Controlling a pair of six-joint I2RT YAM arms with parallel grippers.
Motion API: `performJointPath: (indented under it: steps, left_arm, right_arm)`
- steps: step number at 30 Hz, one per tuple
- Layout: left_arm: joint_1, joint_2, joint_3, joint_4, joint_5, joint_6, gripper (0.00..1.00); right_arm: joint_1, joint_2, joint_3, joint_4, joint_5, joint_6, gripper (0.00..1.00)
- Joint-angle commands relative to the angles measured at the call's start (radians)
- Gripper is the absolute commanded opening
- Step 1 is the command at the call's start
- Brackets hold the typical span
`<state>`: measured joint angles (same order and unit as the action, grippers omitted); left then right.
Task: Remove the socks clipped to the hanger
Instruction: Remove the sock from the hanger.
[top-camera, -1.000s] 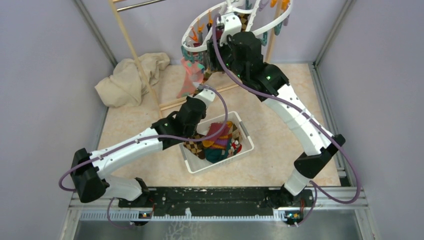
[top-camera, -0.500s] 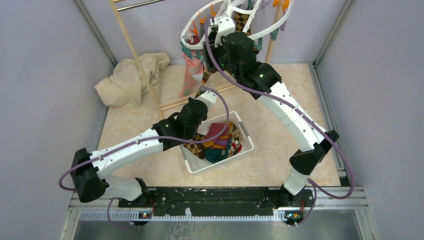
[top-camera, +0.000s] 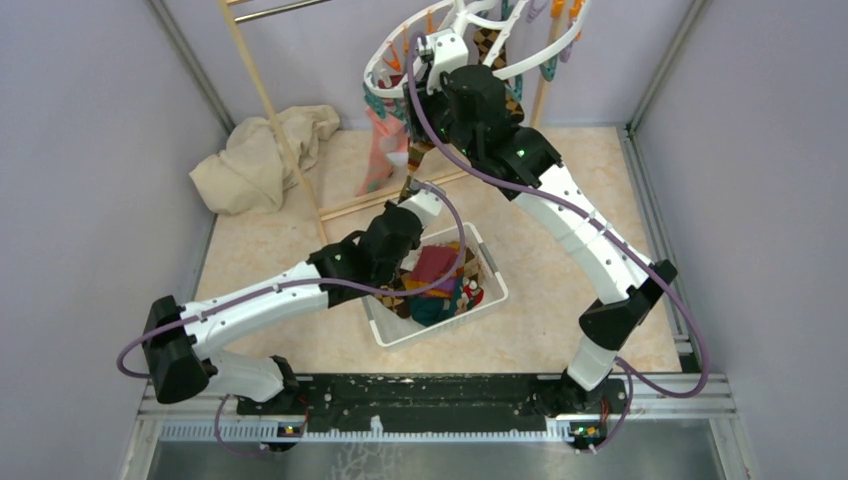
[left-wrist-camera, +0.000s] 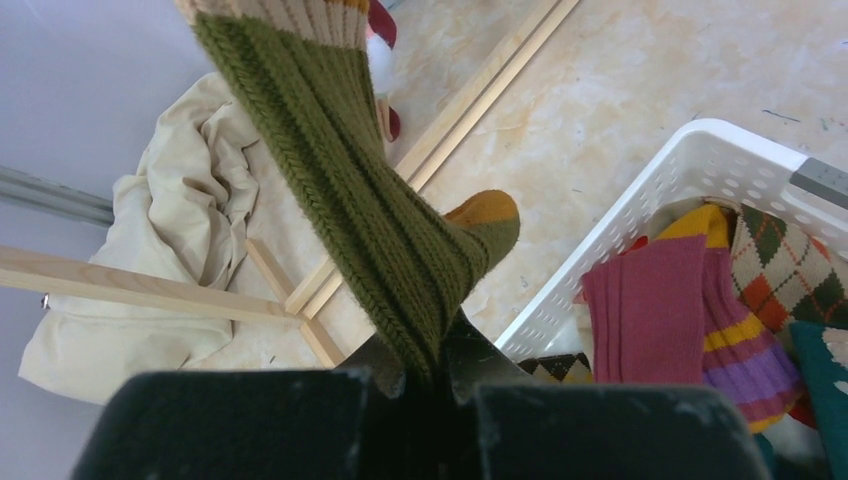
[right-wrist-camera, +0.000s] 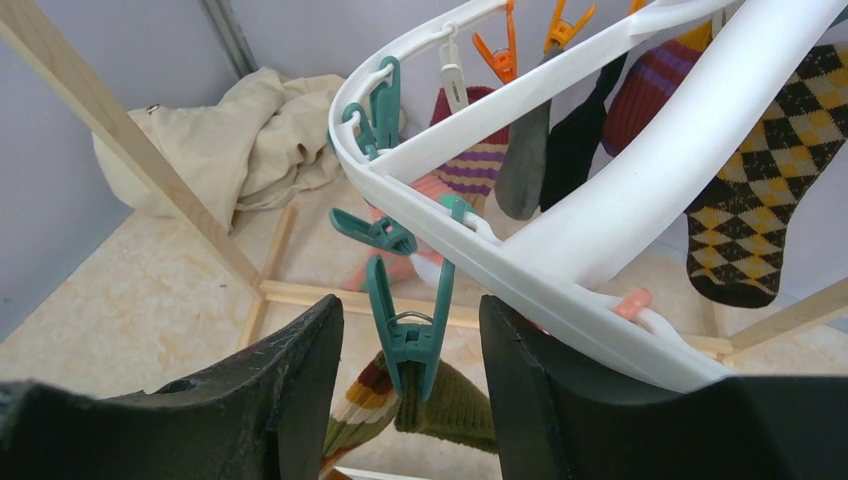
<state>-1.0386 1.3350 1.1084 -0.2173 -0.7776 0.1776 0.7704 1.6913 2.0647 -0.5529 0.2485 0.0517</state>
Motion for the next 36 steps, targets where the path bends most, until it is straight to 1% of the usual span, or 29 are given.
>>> performJointPath:
  steps: [1,5,8,11,15,18,20,26,29,32,34,36]
  left_arm:
    - [-0.025,-0.009,0.031,0.016,-0.008,0.014,0.00]
    - [-0.046,-0.007,0.034,0.017,-0.015,0.017,0.00]
    - [-0.058,0.000,0.037,0.020,-0.020,0.019,0.00]
    - [-0.067,0.010,0.043,0.023,-0.025,0.025,0.00]
    - [-0.079,0.019,0.052,0.027,-0.028,0.032,0.00]
    - [-0.084,0.022,0.052,0.027,-0.029,0.035,0.00]
    - [-0.087,0.026,0.053,0.029,-0.029,0.035,0.00]
    - [-0.092,0.023,0.045,0.031,-0.029,0.030,0.00]
    - [-0.093,0.021,0.041,0.032,-0.031,0.028,0.00]
    - [-0.095,0.021,0.039,0.032,-0.032,0.026,0.00]
    - [-0.095,0.020,0.034,0.034,-0.034,0.026,0.00]
    - [-0.096,0.020,0.025,0.038,-0.035,0.025,0.00]
  right_arm:
    - [0.012,-0.004,0.032,0.087,0.033,-0.009,0.53]
    - [0.016,-0.001,0.028,0.093,0.038,-0.007,0.54]
    - [0.018,0.002,0.031,0.091,0.040,-0.007,0.59]
    - [0.020,0.005,0.034,0.088,0.042,-0.008,0.59]
    - [0.021,0.007,0.034,0.091,0.050,-0.007,0.53]
    - [0.021,0.007,0.035,0.100,0.055,-0.007,0.51]
    - [0.021,0.012,0.039,0.103,0.056,-0.008,0.48]
    - [0.022,0.031,0.045,0.108,0.043,0.001,0.41]
    - [0.021,0.029,0.035,0.114,0.043,0.006,0.28]
    - [0.022,0.021,0.022,0.124,0.046,0.008,0.24]
    - [0.021,0.014,0.014,0.130,0.049,0.008,0.10]
    - [0.021,0.006,0.008,0.136,0.051,0.008,0.00]
